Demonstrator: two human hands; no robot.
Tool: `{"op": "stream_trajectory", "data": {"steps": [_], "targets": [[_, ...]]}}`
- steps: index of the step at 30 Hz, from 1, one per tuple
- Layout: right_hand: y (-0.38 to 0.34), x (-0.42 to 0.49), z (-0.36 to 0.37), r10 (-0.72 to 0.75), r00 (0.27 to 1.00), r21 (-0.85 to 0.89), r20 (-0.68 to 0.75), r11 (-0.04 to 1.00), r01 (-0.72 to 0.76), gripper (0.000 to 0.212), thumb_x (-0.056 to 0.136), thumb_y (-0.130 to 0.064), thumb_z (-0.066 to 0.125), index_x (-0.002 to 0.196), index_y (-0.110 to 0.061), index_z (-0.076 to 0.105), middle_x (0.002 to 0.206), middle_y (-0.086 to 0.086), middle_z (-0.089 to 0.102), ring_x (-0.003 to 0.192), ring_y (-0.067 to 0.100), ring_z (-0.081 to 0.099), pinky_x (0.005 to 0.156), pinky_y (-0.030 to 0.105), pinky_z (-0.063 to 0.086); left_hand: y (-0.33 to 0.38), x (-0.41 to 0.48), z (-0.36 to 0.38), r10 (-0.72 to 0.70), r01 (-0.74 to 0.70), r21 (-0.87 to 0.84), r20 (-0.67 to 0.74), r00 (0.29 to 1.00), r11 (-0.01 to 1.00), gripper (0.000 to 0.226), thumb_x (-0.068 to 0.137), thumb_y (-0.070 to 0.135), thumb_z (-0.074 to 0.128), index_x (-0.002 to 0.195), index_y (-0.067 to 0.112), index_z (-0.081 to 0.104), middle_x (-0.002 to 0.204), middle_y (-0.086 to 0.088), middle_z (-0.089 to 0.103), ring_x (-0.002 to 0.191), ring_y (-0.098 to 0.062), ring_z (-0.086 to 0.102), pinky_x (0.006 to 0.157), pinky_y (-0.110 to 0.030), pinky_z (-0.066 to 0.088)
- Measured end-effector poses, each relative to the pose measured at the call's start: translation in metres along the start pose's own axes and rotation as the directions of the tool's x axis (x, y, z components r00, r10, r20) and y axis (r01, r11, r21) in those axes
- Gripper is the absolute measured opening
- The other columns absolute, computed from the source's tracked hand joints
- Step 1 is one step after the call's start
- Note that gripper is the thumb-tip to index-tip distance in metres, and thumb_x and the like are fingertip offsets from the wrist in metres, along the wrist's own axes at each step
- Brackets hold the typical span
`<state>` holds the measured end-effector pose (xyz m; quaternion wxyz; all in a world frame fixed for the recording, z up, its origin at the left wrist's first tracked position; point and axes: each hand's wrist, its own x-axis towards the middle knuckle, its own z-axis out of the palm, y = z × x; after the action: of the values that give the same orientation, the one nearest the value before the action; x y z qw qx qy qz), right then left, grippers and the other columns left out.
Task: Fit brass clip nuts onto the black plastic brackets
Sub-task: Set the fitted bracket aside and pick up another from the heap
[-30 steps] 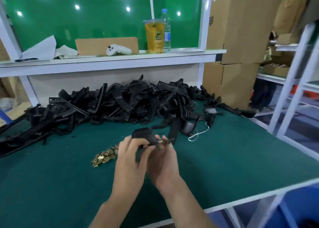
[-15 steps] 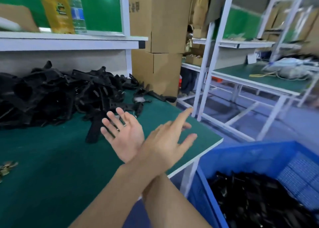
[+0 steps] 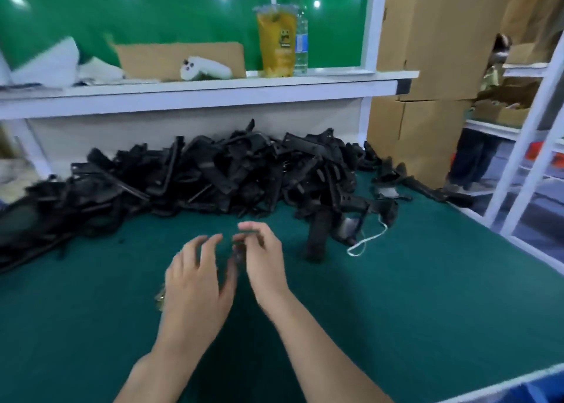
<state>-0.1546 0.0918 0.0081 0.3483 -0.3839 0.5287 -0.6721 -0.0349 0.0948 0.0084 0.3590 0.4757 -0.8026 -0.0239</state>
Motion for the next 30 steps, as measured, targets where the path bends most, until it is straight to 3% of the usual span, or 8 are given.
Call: {"op": "stream_trajectory", "data": {"steps": [2, 5, 10, 16, 18, 20, 22, 30], "targets": [[0.009, 0.008, 0.019, -0.023, 0.999, -0.093, 0.033, 0.995, 0.026, 0.026, 0.104, -0.017, 0.044, 0.100, -0.035, 0.062, 0.100, -0.012, 0.068, 0.086, 0.001, 0.064, 0.078, 0.020, 0.049, -0.035, -0.005, -0.003, -0.109, 0.080, 0.194, 0.140, 0.984, 0.978, 0.066, 0.094, 0.045, 0.060, 0.148, 0.011, 0.044, 0.150, -0.021, 0.042, 0.140, -0.040, 0.040, 0.115, -0.055, 0.034], [0.020, 0.015, 0.049, -0.046, 0.993, -0.261, 0.106, 0.963, 0.072, 0.027, 0.104, -0.017, 0.044, 0.107, -0.041, 0.057, 0.109, -0.019, 0.060, 0.089, -0.006, 0.058, 0.069, 0.013, 0.046, -0.069, -0.005, -0.001, -0.255, 0.171, 0.264, 0.330, 0.909, 0.949, 0.078, 0.096, 0.067, 0.035, 0.160, 0.025, 0.016, 0.166, -0.010, 0.015, 0.154, -0.031, 0.011, 0.125, -0.045, 0.013], [0.039, 0.035, 0.069, -0.096, 0.986, -0.488, 0.138, 0.859, 0.152, 0.034, 0.103, -0.017, 0.044, 0.131, -0.035, 0.049, 0.131, -0.016, 0.046, 0.118, -0.001, 0.041, 0.099, 0.021, 0.038, -0.082, 0.020, 0.012, -0.046, 0.012, 0.082, 0.434, 0.900, 0.997, 0.055, 0.101, 0.042, 0.048, 0.153, 0.029, 0.033, 0.155, 0.006, 0.036, 0.144, -0.021, 0.031, 0.116, -0.033, 0.031], [0.025, 0.080, 0.086, -0.212, 0.933, -0.795, 0.292, 0.488, 0.360, 0.049, 0.103, -0.020, 0.047, 0.150, -0.026, 0.036, 0.151, -0.004, 0.034, 0.125, 0.019, 0.045, 0.101, 0.037, 0.045, -0.088, 0.038, 0.020, 0.039, -0.048, 0.017, 0.349, 0.936, 0.999, 0.030, 0.103, 0.041, 0.047, 0.129, 0.032, 0.057, 0.123, 0.015, 0.054, 0.113, -0.011, 0.044, 0.082, -0.022, 0.036], [0.021, 0.101, 0.095, -0.168, 0.936, -0.877, 0.308, 0.332, 0.348, 0.055, 0.104, -0.022, 0.048, 0.155, -0.025, 0.027, 0.159, -0.001, 0.025, 0.104, 0.022, 0.057, 0.077, 0.034, 0.050, -0.091, 0.039, 0.023, 0.073, -0.085, 0.022, 0.332, 0.940, 0.996, 0.027, 0.105, 0.043, 0.043, 0.123, 0.033, 0.059, 0.118, 0.015, 0.053, 0.107, -0.011, 0.044, 0.090, -0.024, 0.037], [0.025, 0.119, 0.104, -0.096, 0.945, -0.919, 0.313, 0.221, 0.327, 0.060, 0.105, -0.023, 0.048, 0.157, -0.024, 0.019, 0.163, 0.002, 0.018, 0.078, 0.023, 0.057, 0.051, 0.030, 0.037, -0.095, 0.039, 0.021, 0.066, -0.075, 0.018, 0.309, 0.949, 0.997, 0.025, 0.105, 0.045, 0.041, 0.118, 0.033, 0.059, 0.111, 0.015, 0.052, 0.103, -0.010, 0.044, 0.094, -0.024, 0.037], [0.030, 0.129, 0.105, -0.021, 0.948, -0.942, 0.316, 0.112, 0.317, 0.061, 0.105, -0.023, 0.048, 0.157, -0.021, 0.016, 0.161, 0.006, 0.021, 0.081, 0.026, 0.062, 0.051, 0.031, 0.033, -0.098, 0.037, 0.019, 0.062, -0.072, 0.030, 0.271, 0.961, 0.997, 0.025, 0.105, 0.044, 0.039, 0.116, 0.032, 0.058, 0.110, 0.015, 0.053, 0.103, -0.009, 0.044, 0.093, -0.022, 0.036], [0.030, 0.130, 0.107, -0.207, 0.911, -0.924, 0.357, 0.063, 0.377, 0.034, 0.106, -0.026, 0.043, 0.139, -0.022, 0.051, 0.127, 0.001, 0.048, 0.068, 0.023, 0.061, 0.048, 0.029, 0.026, -0.106, 0.040, 0.017, 0.069, -0.065, -0.028, 0.215, 0.974, 0.998, 0.024, 0.107, 0.042, 0.038, 0.115, 0.035, 0.060, 0.112, 0.020, 0.057, 0.102, -0.004, 0.047, 0.092, -0.021, 0.035]]}}
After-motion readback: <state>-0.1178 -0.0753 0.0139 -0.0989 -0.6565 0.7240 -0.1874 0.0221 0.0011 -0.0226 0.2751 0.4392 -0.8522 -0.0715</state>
